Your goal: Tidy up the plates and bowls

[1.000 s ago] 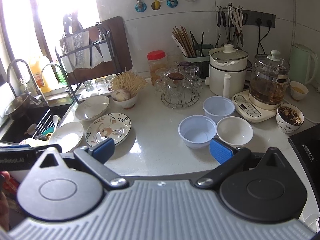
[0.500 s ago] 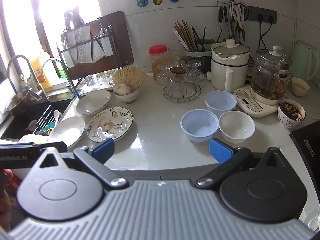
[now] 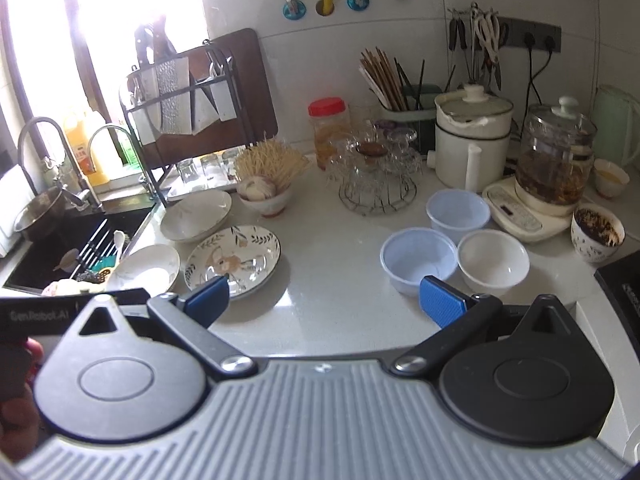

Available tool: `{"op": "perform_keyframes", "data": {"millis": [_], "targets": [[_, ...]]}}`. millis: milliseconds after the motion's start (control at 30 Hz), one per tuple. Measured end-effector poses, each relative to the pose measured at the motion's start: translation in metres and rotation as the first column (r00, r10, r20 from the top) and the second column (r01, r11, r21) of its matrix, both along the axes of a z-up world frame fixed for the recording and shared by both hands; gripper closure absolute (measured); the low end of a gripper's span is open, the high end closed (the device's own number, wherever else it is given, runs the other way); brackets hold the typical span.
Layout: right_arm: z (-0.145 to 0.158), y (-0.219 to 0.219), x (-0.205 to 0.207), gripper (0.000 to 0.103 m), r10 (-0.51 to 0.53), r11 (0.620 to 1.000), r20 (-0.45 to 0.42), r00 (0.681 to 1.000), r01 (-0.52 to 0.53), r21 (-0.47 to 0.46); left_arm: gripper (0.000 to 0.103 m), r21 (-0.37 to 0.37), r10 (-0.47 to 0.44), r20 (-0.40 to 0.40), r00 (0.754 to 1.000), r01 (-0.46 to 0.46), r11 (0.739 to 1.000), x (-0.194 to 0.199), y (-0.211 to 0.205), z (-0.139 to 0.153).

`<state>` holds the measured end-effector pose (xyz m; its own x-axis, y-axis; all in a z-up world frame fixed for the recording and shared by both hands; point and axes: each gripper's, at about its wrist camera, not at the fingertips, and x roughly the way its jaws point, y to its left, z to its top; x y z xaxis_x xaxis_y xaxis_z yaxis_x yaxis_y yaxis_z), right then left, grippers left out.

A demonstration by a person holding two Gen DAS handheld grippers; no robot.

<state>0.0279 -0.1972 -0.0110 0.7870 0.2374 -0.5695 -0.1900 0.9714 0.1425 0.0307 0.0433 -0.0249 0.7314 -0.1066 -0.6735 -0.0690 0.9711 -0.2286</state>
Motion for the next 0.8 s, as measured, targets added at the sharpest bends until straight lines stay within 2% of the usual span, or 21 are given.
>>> {"op": "perform_keyframes", "data": {"millis": [167,400,600,733,800], "targets": [[0.003,0.017,0.007,0.0,-0.04,0.999,-0.007,0.999,0.04,0.011,0.002,0.016,-0.025,-0.023,0.999,0.025,1.0,0.021,0.021,-0.003],[0.007,0.048,0.025,0.0,-0.088,0.995,-0.012,0.996,0.089,0.037,0.002,0.023,-0.092,-0.018,0.996,0.092,0.995,0.053,0.053,0.007],[0.011,0.075,0.042,0.0,-0.094,0.989,-0.005,0.996,0.094,0.111,0.002,0.03,-0.131,-0.012,0.991,0.131,0.991,0.084,0.084,0.012],[0.006,0.09,0.057,0.0,-0.1,0.981,-0.045,0.994,0.106,0.165,0.002,0.022,-0.15,-0.025,0.988,0.15,0.988,0.104,0.107,0.006],[0.003,0.1,0.061,0.0,-0.115,0.977,-0.029,0.993,0.119,0.18,0.002,0.022,-0.16,-0.038,0.986,0.161,0.987,0.113,0.118,0.001]]}}
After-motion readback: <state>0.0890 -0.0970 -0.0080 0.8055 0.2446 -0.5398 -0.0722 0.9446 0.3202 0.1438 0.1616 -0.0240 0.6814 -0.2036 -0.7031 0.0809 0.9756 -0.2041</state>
